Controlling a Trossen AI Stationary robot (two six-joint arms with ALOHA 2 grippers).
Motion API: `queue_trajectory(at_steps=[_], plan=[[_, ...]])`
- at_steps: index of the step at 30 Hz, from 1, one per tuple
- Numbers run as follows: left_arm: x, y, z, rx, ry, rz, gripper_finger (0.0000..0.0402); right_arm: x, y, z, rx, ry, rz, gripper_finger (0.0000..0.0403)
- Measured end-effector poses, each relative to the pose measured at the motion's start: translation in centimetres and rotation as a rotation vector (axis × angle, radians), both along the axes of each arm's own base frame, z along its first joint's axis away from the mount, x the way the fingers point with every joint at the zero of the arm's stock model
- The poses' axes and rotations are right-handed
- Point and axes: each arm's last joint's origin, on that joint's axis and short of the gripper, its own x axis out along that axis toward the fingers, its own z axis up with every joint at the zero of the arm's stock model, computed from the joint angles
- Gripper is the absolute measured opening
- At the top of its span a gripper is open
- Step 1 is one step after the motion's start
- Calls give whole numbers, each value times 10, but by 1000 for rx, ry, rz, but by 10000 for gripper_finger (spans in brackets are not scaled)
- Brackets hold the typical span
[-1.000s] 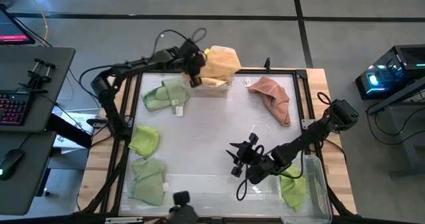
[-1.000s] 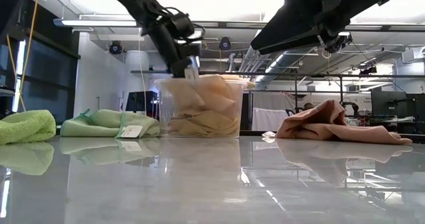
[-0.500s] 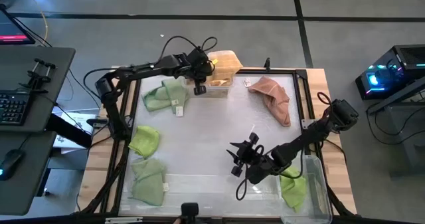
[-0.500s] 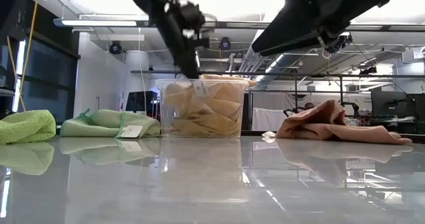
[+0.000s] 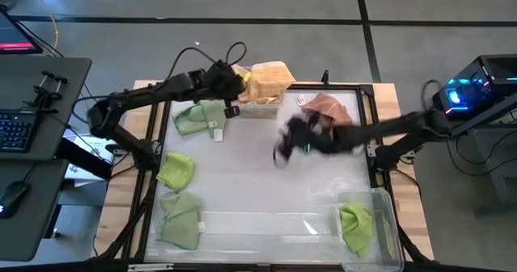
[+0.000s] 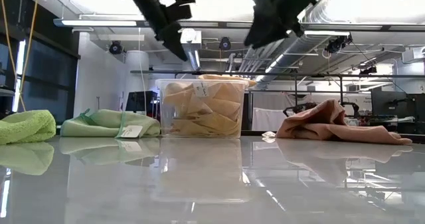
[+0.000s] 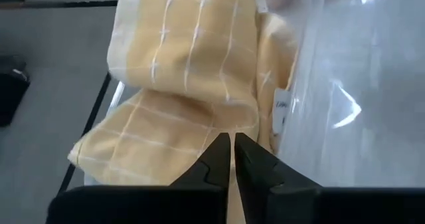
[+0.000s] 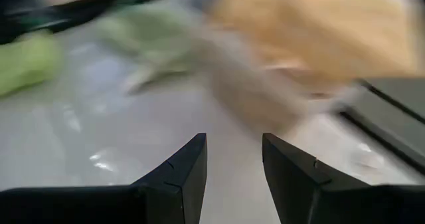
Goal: Sort towels by color in basket
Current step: Put the yellow patterned towel into the top transparent bin
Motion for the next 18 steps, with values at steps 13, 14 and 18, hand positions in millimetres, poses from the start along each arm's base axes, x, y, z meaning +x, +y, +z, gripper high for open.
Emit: queue_trajectory(at_steps=[13, 14, 18], plan=[[-47, -22, -49, 78, 5, 176, 0, -43, -177, -4, 157, 61, -378, 140], [-50, -22, -49, 87, 1, 187, 1, -41, -183, -7, 175, 37, -353, 140], [-58, -22, -52, 89, -4, 215, 1, -27, -203, -21, 199, -36, -260, 140]])
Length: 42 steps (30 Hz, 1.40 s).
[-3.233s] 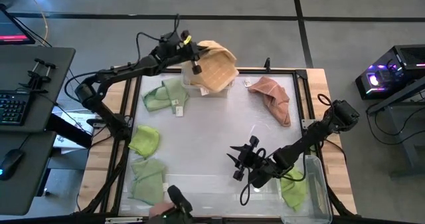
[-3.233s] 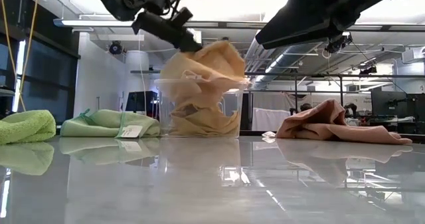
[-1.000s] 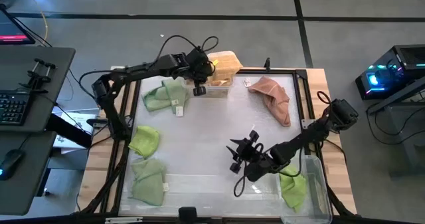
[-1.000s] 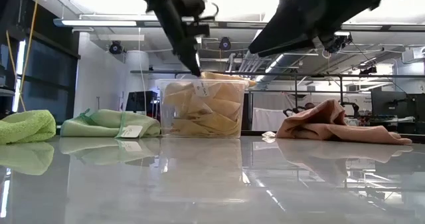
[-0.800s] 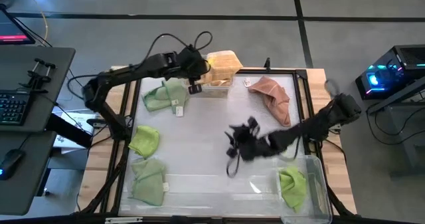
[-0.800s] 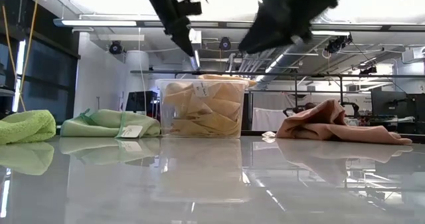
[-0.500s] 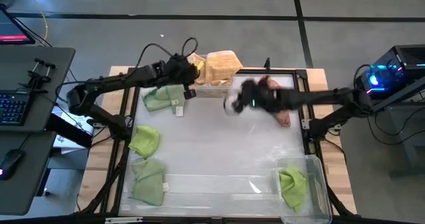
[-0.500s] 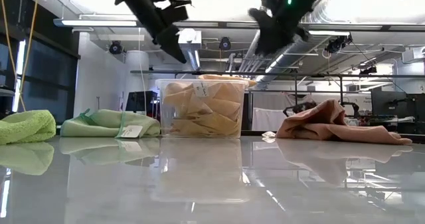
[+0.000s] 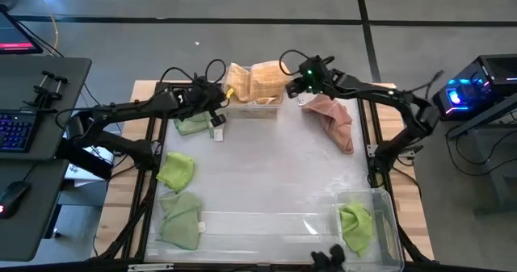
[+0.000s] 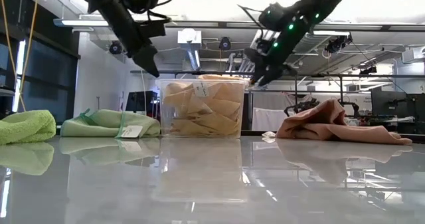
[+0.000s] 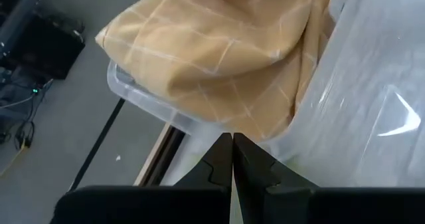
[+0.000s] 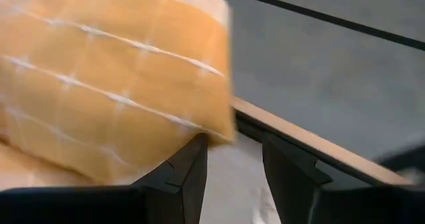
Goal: Sort towels by color in basket
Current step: Put the yellow patterned towel into the top transparent bin
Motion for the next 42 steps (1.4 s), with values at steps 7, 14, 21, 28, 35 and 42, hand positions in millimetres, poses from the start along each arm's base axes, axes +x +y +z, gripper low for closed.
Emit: queue_trajectory(at_steps=[7, 14, 21, 28, 35, 42], plan=[[-3, 0, -4, -6, 7, 7, 1, 37, -7, 4, -24, -83, 150, 140], [0, 1, 0, 22, -28, -4, 1, 89, -10, -3, -61, -32, 262, 140], [8, 3, 8, 55, -143, -44, 1, 133, -20, -25, 8, 218, 419, 140], [14, 3, 15, 62, -236, -131, 1, 132, -21, -18, 111, 528, 604, 140], [14, 3, 6, 66, -286, -140, 1, 118, -10, 33, 32, 567, 728, 140], [2, -6, -38, 51, -373, -117, 1, 136, -18, 39, -114, 371, 776, 140]])
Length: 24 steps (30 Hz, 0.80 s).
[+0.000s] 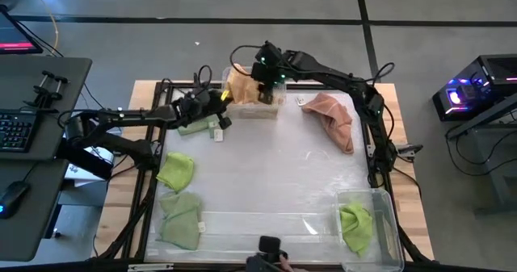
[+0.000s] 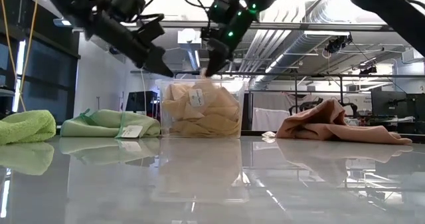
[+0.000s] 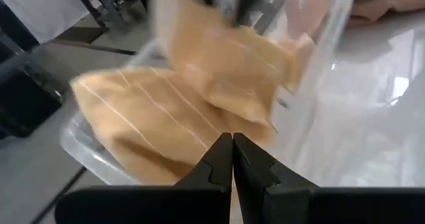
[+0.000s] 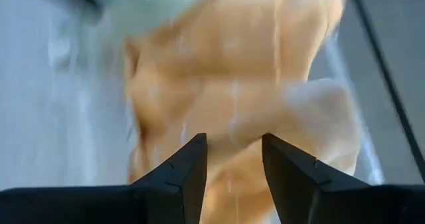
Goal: Sort towels by color in basket
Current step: Put the yellow patterned towel into the top transparent bin
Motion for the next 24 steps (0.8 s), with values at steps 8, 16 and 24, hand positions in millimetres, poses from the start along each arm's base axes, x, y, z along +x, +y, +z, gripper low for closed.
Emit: queue_trajectory(at_steps=[8, 16, 24], plan=[[-6, -22, -23, -108, -139, 11, 0, 21, -11, -61, 45, 74, 24, 140], [-3, -35, -24, -108, -210, 60, 0, 18, -9, -52, 5, 83, 62, 140], [-2, -20, -11, -138, -278, 153, 0, -12, 1, 15, -20, -49, 42, 140]])
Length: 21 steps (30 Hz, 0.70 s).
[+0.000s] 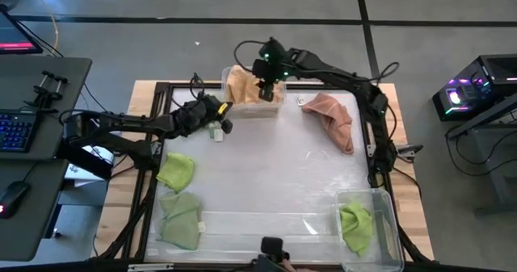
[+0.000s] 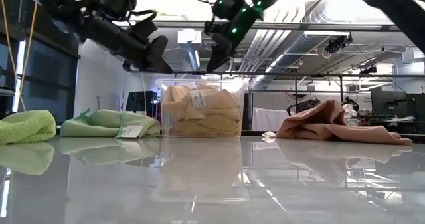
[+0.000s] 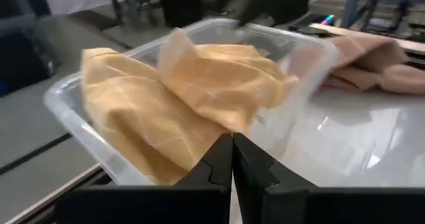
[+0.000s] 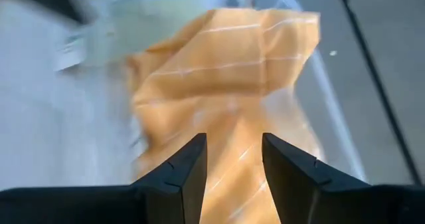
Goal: Sort towels by color in basket
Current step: Put the yellow patterned towel into the top transparent bin
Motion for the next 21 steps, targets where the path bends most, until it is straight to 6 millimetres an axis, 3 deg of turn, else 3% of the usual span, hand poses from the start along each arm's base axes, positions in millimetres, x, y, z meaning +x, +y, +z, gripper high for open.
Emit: queue_trajectory(at_steps=[4, 10, 16, 21], plan=[[3, 23, 23, -55, 106, 77, 0, -29, 19, 10, 47, 6, 6, 140], [1, 76, 52, -130, 275, 134, 0, -72, 76, -11, 27, -39, 8, 140], [26, 125, 39, -207, 386, -26, 0, -108, 134, -40, -18, -158, 7, 140], [54, 146, 21, -226, 532, -78, 0, -126, 166, -66, 15, -292, 50, 140]])
